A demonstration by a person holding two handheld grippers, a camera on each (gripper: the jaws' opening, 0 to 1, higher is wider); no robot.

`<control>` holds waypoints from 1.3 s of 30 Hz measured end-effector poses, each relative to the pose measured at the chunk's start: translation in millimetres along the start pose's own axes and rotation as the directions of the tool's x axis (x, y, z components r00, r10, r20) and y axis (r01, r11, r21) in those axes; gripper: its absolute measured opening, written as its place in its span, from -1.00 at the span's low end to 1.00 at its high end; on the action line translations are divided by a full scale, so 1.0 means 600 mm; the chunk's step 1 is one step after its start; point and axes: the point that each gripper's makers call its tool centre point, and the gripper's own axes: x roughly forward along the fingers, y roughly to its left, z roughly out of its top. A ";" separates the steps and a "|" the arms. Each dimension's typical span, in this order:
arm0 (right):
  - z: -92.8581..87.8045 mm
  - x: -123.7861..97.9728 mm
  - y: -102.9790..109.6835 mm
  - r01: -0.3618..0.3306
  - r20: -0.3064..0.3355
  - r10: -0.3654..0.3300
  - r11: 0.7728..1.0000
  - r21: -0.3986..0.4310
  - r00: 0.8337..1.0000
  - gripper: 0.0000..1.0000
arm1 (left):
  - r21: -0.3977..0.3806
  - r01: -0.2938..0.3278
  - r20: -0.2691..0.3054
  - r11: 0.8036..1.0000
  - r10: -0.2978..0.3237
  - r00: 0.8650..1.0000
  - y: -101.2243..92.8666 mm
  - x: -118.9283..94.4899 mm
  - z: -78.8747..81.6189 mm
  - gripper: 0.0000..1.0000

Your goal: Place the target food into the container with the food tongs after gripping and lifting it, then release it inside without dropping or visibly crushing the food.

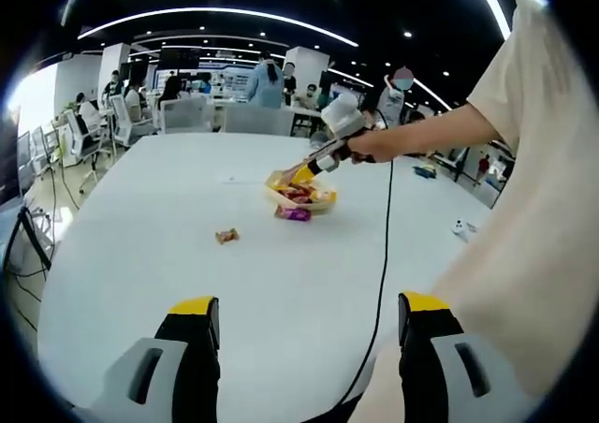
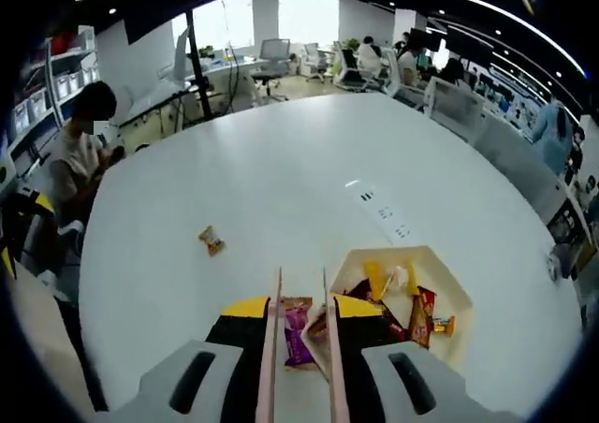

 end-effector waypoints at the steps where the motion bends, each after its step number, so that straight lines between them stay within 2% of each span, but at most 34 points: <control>1: 0.000 0.004 0.005 -0.003 -0.006 0.003 1.000 -0.016 1.000 -0.52 | -0.001 0.000 0.000 1.000 0.000 1.000 0.000 0.000 0.000 0.56; 3: 0.004 0.026 0.042 -0.060 -0.026 0.059 0.997 -0.055 0.998 -0.52 | -0.005 -0.002 0.001 1.000 0.002 1.000 0.001 -0.001 -0.002 0.56; 7: 0.011 0.060 0.092 -0.125 -0.058 0.119 0.985 -0.123 0.991 -0.51 | -0.019 -0.017 0.006 1.000 0.017 1.000 0.007 -0.010 -0.008 0.56; 13: 0.025 0.091 0.135 -0.183 -0.079 0.171 0.964 -0.195 0.982 -0.51 | -0.045 -0.048 0.004 0.998 0.049 0.999 0.021 -0.025 -0.021 0.56; 15: 0.034 0.101 0.142 -0.185 -0.076 0.171 0.954 -0.238 0.982 -0.51 | -0.056 -0.057 0.003 0.997 0.057 0.998 0.025 -0.029 -0.027 0.56; 22: 0.047 0.123 0.156 -0.214 -0.102 0.193 0.937 -0.275 0.976 -0.49 | -0.080 -0.072 0.003 0.994 0.073 0.997 0.032 -0.034 -0.036 0.56; 27: 0.043 0.134 0.165 -0.246 -0.142 0.211 0.921 -0.302 0.967 -0.48 | -0.091 -0.077 0.008 0.993 0.078 0.997 0.038 -0.035 -0.038 0.56; 36: 0.036 0.150 0.177 -0.274 -0.177 0.228 0.909 -0.313 0.957 -0.48 | -0.114 -0.086 0.009 0.990 0.088 0.996 0.046 -0.037 -0.047 0.55; 39: 0.030 0.154 0.180 -0.291 -0.210 0.227 0.887 -0.358 0.951 -0.49 | -0.124 -0.090 0.007 0.988 0.092 0.996 0.049 -0.037 -0.052 0.55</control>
